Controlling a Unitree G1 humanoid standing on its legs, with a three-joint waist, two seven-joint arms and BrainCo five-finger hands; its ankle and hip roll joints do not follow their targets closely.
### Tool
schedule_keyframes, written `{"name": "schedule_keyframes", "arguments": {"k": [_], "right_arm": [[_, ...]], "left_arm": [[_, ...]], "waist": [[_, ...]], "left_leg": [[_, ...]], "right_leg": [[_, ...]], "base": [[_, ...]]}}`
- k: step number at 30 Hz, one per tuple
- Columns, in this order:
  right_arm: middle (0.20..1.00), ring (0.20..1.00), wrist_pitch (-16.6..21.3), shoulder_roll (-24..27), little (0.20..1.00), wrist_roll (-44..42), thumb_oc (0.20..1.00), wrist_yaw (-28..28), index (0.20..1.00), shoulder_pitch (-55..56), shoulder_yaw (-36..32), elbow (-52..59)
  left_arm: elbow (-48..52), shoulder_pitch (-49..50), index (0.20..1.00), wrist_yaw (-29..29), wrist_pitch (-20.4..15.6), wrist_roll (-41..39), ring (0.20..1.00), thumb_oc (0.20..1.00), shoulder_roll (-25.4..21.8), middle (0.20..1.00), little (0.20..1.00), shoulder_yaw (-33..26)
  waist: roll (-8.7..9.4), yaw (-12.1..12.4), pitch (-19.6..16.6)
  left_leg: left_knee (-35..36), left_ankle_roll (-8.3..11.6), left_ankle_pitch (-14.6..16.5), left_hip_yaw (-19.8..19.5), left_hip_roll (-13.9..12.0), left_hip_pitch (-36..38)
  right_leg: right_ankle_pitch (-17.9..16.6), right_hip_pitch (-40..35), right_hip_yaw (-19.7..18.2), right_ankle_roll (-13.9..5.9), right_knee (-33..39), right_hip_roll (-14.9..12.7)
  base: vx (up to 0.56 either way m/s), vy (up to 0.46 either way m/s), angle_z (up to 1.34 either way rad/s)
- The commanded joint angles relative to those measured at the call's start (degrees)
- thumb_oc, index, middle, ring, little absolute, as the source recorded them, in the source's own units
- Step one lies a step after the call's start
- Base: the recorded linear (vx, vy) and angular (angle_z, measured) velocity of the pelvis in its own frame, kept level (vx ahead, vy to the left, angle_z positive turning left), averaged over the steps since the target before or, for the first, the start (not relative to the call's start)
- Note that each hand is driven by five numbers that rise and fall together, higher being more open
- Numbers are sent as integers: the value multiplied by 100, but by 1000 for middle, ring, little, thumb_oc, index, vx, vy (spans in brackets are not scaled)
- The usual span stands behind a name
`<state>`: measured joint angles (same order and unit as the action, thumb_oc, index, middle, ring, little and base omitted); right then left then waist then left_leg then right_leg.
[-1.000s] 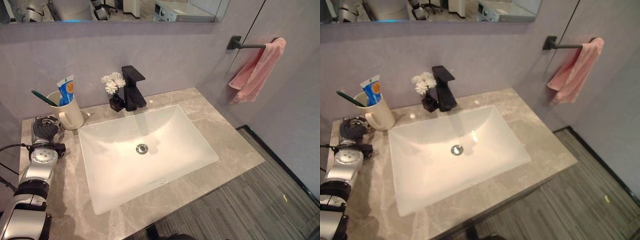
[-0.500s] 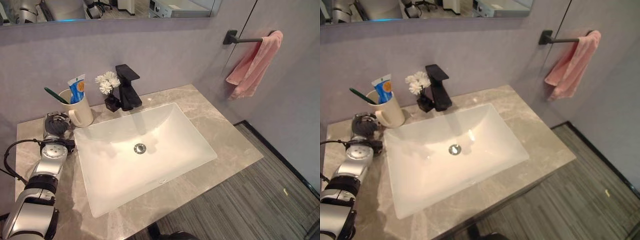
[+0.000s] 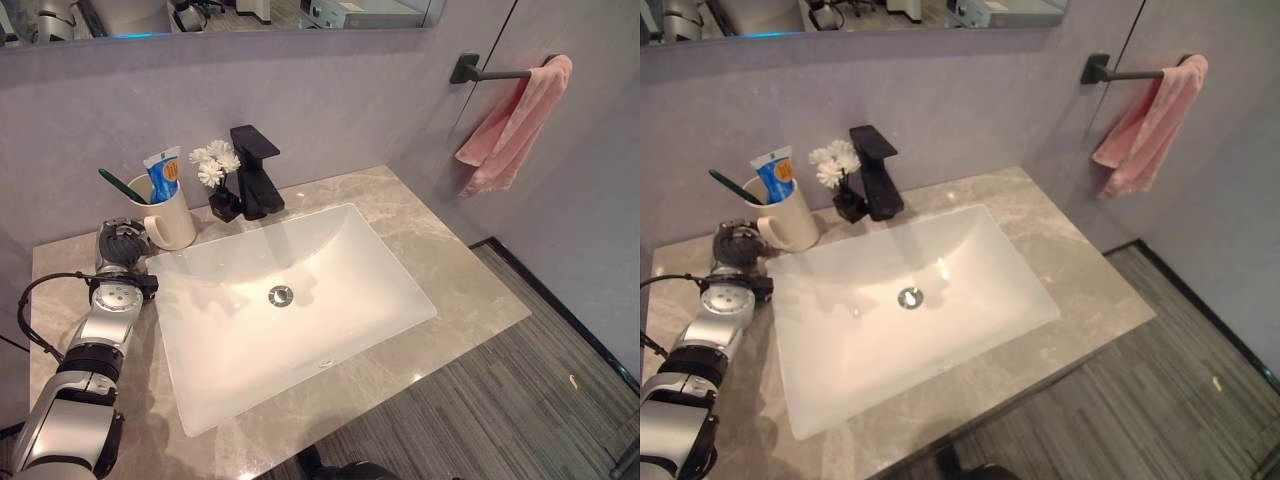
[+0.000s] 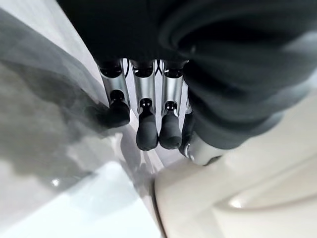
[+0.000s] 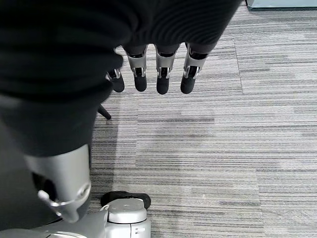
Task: Put brush and paste in cup on sink, flatten towel.
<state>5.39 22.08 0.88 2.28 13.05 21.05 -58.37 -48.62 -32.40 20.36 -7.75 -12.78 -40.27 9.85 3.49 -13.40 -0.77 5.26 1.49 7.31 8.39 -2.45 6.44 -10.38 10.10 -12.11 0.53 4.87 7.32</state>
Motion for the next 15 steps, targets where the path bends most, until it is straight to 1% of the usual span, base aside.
{"name": "schedule_keyframes", "arguments": {"k": [1, 6, 7, 10, 11, 12, 13, 14, 15], "right_arm": [[1000, 1000, 101, 339, 1000, 0, 1000, 75, 1000, -145, -137, -141], [1000, 1000, 83, 286, 1000, 57, 1000, 56, 1000, -101, -165, -160], [1000, 1000, 89, 232, 1000, 61, 1000, 54, 1000, -110, -168, -220], [1000, 1000, 93, 193, 1000, 70, 1000, 44, 1000, -121, -167, -210], [1000, 1000, 93, 197, 1000, 70, 1000, 44, 1000, -120, -160, -211], [1000, 1000, 89, 186, 1000, 75, 1000, 37, 1000, -111, -173, -195], [1000, 1000, 82, 157, 1000, 82, 1000, 44, 1000, -116, -204, -216], [1000, 1000, 81, 129, 1000, 74, 1000, 60, 1000, -127, -231, -291], [1000, 1000, 63, 86, 1000, 52, 1000, 75, 1000, -153, -299, -403]], "left_arm": [[-213, -238, 200, 197, -81, 133, 200, 200, 52, 200, 200, -123], [54, -7, 200, 391, -28, 338, 200, 200, 13, 200, 200, -347], [270, 180, 200, 540, -2, 510, 200, 200, -42, 200, 200, -506], [549, 419, 200, 709, -18, 628, 200, 200, -80, 200, 200, -722], [566, 438, 200, 711, -11, 633, 200, 200, -78, 200, 200, -735], [779, 564, 200, 783, -32, 640, 200, 200, -61, 200, 200, -874], [1254, 893, 200, 898, -141, 573, 200, 200, 105, 200, 200, -1146], [1645, 1064, 200, 927, -237, 528, 200, 200, 231, 200, 200, -1236], [2176, 1301, 200, 886, -424, 472, 200, 200, 373, 200, 200, -1304]], "waist": [[-207, -51, 95], [-105, 78, 69], [-40, 159, 53], [28, 244, 34], [26, 238, 33], [52, 273, 25], [89, 336, 16], [104, 373, 12], [121, 440, 26]], "left_leg": [[-26, 190, -140, -161, -362, 325], [-26, 172, -105, -245, -349, 359], [-26, 158, -95, -281, -353, 364], [-26, 143, -86, -313, -346, 380], [-26, 143, -86, -314, -346, 383], [-26, 137, -85, -332, -338, 388], [-26, 121, -82, -372, -318, 394], [-26, 109, -82, -403, -302, 392], [-26, 93, -96, -454, -282, 380]], "right_leg": [[813, -154, 70, -578, -570, -126], [829, -241, 215, -578, -582, -203], [819, -282, 275, -579, -571, -218], [799, -317, 298, -581, -563, -230], [799, -320, 298, -581, -562, -231], [795, -337, 306, -578, -556, -239], [785, -367, 342, -583, -554, -267], [784, -382, 364, -582, -553, -288], [788, -385, 399, -580, -575, -316]], "base": [[0, 0, 0], [-26, 22, 13], [-64, 22, 20], [-40, 10, 8], [-24, 10, 6], [-44, 22, 5], [-60, 33, 8], [-79, 47, 13], [-48, 32, 15]]}}
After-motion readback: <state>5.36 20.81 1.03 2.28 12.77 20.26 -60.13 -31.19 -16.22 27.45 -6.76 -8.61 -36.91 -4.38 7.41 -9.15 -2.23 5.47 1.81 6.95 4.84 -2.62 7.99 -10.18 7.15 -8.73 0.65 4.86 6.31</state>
